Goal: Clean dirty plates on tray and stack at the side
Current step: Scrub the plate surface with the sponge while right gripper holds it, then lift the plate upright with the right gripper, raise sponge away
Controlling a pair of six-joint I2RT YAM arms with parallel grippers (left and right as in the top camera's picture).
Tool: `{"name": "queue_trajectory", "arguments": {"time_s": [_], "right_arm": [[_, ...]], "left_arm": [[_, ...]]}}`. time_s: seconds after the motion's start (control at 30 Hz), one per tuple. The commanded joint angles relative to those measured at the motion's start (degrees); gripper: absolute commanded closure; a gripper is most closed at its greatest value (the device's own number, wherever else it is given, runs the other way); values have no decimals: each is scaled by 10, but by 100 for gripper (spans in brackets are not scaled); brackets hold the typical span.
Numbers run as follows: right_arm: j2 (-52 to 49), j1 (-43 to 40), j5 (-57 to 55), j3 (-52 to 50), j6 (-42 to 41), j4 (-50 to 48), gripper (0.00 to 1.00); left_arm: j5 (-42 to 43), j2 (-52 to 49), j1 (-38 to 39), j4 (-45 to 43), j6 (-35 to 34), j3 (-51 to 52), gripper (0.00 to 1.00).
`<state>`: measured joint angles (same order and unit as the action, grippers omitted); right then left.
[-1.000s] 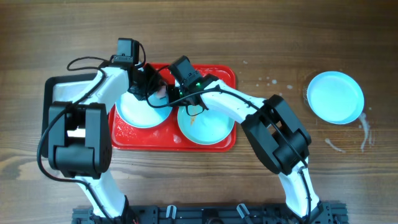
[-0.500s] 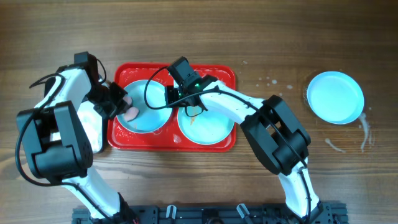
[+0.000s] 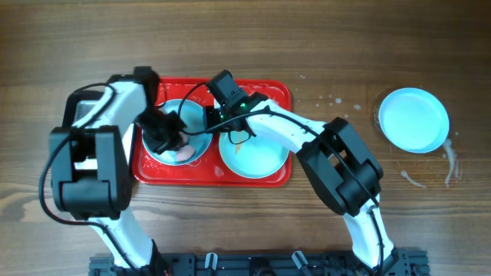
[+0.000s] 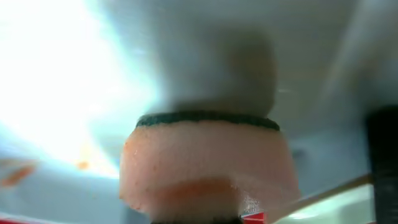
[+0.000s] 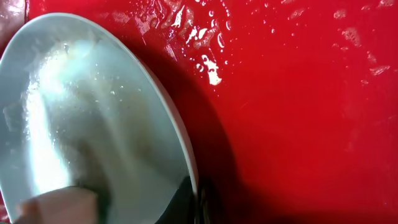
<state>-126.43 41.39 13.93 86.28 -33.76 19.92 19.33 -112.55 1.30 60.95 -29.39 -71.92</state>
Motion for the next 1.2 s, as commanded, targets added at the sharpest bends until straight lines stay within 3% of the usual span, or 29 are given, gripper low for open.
{"name": "queue_trajectory", "arguments": {"time_s": [0.0, 0.3, 0.43, 0.63, 0.8, 0.97, 1.17], "right_arm": [[-15, 2, 2, -2, 3, 3, 96], [-15, 2, 2, -2, 3, 3, 96], [-15, 2, 2, -2, 4, 4, 96], [-15, 2, 2, -2, 3, 3, 96], [-15, 2, 4, -2, 3, 3, 96], [-15, 2, 12, -2, 3, 1, 96], [-15, 2, 25, -2, 4, -1, 96]], "left_arm": [[13, -7, 11, -47, 7, 5, 96], [-130, -7, 4, -257, 5, 5, 96], [-194, -7, 1, -286, 4, 4, 96], [-257, 0, -21, -197, -30, -6, 96], [-259, 2, -40, -94, -32, -38, 96], [-258, 2, -42, 66, -27, -144, 96], [-226, 11, -42, 176, -23, -299, 96]]}}
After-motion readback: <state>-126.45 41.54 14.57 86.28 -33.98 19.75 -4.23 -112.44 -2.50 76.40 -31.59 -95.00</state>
